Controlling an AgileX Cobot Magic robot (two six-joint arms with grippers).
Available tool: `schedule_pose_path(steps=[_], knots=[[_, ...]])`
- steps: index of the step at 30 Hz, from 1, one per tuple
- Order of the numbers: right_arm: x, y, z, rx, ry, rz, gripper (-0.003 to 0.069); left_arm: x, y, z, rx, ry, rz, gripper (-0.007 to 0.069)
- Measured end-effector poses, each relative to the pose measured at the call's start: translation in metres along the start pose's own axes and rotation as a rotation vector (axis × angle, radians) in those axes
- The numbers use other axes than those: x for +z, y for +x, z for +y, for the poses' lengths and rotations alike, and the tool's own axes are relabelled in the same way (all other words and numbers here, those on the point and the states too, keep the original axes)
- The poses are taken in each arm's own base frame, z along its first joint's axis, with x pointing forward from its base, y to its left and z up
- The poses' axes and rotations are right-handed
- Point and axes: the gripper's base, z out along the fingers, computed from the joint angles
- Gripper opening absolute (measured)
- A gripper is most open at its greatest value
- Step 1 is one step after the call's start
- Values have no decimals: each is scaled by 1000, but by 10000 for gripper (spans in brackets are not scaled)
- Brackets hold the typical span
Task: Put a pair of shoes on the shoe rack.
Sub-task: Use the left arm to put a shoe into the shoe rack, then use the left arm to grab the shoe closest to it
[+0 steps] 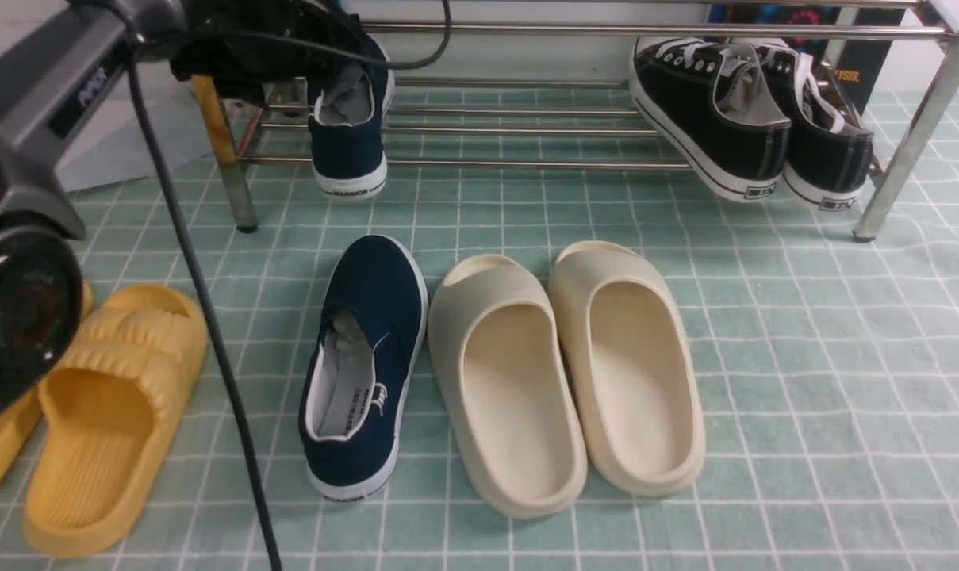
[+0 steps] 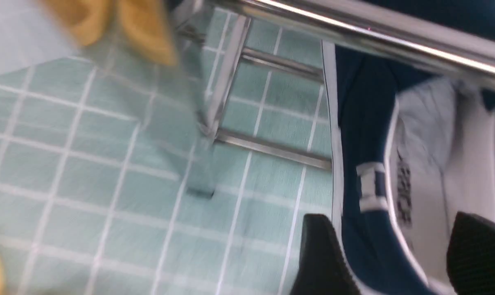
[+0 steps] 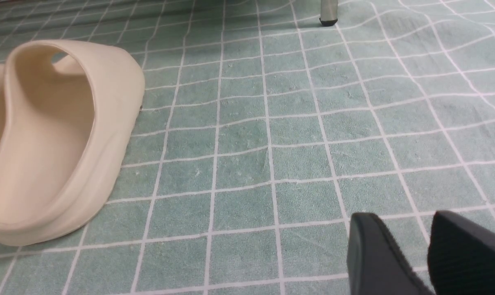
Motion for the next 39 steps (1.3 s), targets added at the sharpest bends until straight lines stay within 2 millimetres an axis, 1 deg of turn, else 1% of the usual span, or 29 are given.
schedule_pose_path(steps=[1, 2, 4, 5, 6, 7, 8, 9, 10, 11, 12, 13, 15, 17, 18, 19, 21, 22, 23, 26, 27, 28, 31, 32, 33, 36, 37, 38, 39], knots=[[0, 0, 0, 0, 0, 0, 238, 0, 1, 0, -1, -3, 10, 417], [0, 0, 0, 0, 0, 0, 238, -21, 2, 4, 35, -8, 56, 417], [0, 0, 0, 0, 0, 0, 238, -38, 7, 4, 70, 24, 102, 417], [0, 0, 0, 0, 0, 0, 238, -45, 12, 4, 81, 52, 128, 417], [0, 0, 0, 0, 0, 0, 238, -44, 15, 4, 80, 61, 147, 417], [0, 0, 0, 0, 0, 0, 238, -54, 29, 4, 88, 112, 209, 417], [0, 0, 0, 0, 0, 0, 238, -58, 28, 5, 91, 115, 201, 417], [0, 0, 0, 0, 0, 0, 238, -71, 48, 7, 98, 155, 269, 417], [0, 0, 0, 0, 0, 0, 238, -72, 50, 7, 100, 158, 277, 417], [0, 0, 0, 0, 0, 0, 238, -83, 76, 12, 115, 166, 342, 417], [0, 0, 0, 0, 0, 0, 238, -80, 80, 13, 114, 161, 358, 417], [0, 0, 0, 0, 0, 0, 238, -88, 100, 19, 120, 165, 379, 417], [0, 0, 0, 0, 0, 0, 238, -83, 129, 26, 115, 165, 389, 417], [0, 0, 0, 0, 0, 0, 238, -66, 157, 33, 98, 162, 388, 417], [0, 0, 0, 0, 0, 0, 238, -66, 157, 33, 97, 163, 389, 417], [0, 0, 0, 0, 0, 0, 238, -53, 171, 37, 88, 161, 382, 415], [0, 0, 0, 0, 0, 0, 238, -34, 189, 41, 83, 144, 410, 402], [0, 0, 0, 0, 0, 0, 238, -26, 193, 41, 81, 137, 421, 387], [0, 0, 0, 0, 0, 0, 238, -24, 194, 41, 81, 136, 424, 387], [0, 0, 0, 0, 0, 0, 238, -2, 201, 39, 76, 126, 439, 277], [0, 0, 0, 0, 0, 0, 238, 1, 202, 39, 75, 124, 442, 259], [0, 0, 0, 0, 0, 0, 238, 9, 204, 39, 73, 122, 444, 184], [0, 0, 0, 0, 0, 0, 238, 18, 208, 37, 62, 122, 452, 56], [0, 0, 0, 0, 0, 0, 238, 19, 208, 37, 62, 121, 453, 15], [0, 0, 0, 0, 0, 0, 238, 18, 207, 37, 63, 121, 455, -3], [0, 0, 0, 0, 0, 0, 238, 12, 201, 35, 67, 123, 460, -2], [0, 0, 0, 0, 0, 0, 238, 5, 196, 34, 73, 124, 463, -2], [0, 0, 0, 0, 0, 0, 238, 3, 196, 35, 74, 124, 466, -2], [0, 0, 0, 0, 0, 0, 238, -12, 185, 33, 81, 132, 455, -2]])
